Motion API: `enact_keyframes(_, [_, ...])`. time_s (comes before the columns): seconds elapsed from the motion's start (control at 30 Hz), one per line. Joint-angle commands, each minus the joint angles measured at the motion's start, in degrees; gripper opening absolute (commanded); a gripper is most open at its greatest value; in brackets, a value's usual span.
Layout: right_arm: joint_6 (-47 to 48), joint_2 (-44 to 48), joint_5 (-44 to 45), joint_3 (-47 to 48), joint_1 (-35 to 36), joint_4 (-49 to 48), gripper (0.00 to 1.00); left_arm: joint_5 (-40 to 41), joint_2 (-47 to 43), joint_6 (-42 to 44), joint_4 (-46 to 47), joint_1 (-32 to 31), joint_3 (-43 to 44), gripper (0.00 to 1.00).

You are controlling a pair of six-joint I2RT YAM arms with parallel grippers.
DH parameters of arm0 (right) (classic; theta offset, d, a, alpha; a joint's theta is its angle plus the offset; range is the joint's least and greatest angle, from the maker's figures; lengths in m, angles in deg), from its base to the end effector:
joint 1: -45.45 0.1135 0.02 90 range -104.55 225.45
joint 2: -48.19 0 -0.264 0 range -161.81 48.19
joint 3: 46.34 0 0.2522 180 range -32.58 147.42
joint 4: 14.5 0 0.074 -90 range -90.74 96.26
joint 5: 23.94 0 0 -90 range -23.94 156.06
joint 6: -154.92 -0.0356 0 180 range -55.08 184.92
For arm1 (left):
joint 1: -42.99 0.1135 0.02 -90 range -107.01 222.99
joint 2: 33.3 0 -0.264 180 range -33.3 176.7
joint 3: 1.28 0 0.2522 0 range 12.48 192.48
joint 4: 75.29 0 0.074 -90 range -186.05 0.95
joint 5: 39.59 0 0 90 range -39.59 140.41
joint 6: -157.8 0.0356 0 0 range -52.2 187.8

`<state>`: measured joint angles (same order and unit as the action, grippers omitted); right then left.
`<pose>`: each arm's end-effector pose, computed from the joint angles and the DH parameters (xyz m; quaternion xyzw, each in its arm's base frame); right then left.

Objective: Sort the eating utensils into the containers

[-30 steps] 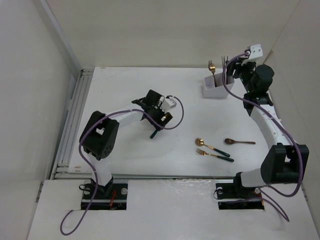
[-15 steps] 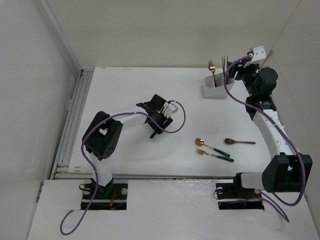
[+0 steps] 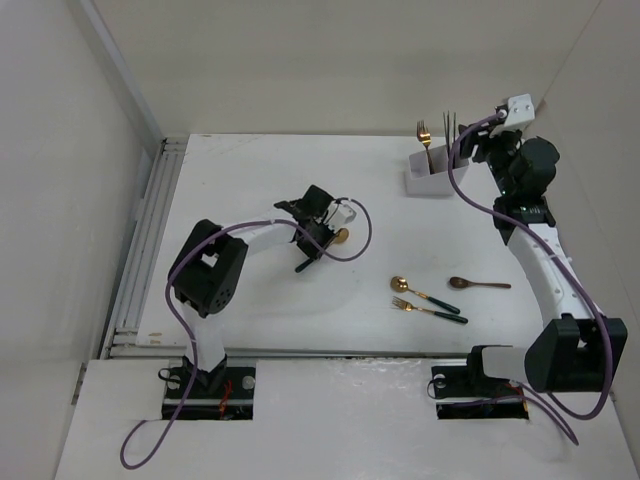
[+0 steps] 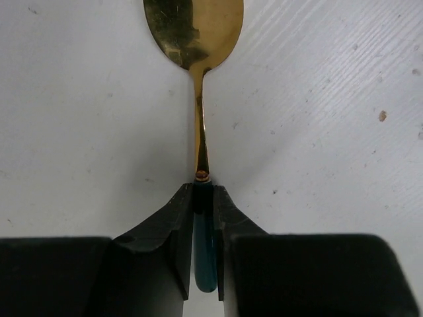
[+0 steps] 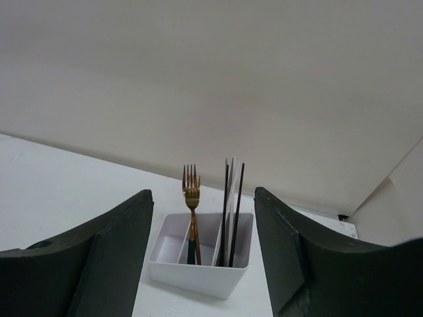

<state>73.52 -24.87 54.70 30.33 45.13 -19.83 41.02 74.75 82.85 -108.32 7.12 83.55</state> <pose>0.3024 0.0053 0.3988 -0.1217 0.6395 0.0053 0.7590 0.3160 -0.2357 0.1743 0.4314 0.8509 -0.1293 0.2704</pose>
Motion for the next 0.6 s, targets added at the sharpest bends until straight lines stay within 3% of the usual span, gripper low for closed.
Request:
enact_keyframes(0.0, [0.89,1.69,0.90,-0.34,-0.12,-1.30,0.68,-3.52,0.58,0.16,-2.97,1.07,5.47,0.00])
enact_keyframes(0.2, [-0.16,1.69,-0.33,-0.34,-1.17,-1.30,0.71,-7.74,1.72,0.86,1.66,1.60,22.32,0.00])
enact_keyframes(0.3, [-0.87,0.38,-6.46,0.71,-3.10,-0.68,0.76,-10.82,4.17,0.24,5.37,1.60,29.10,0.00])
enact_keyframes(0.43, [-0.87,-1.90,-23.23,2.48,-5.83,0.72,0.85,-15.30,5.33,-6.31,11.15,2.82,38.43,0.00])
enact_keyframes(0.57, [-4.02,-5.51,-40.20,5.28,-5.84,-0.41,0.90,-25.30,1.65,-14.85,22.47,3.71,37.66,0.00])
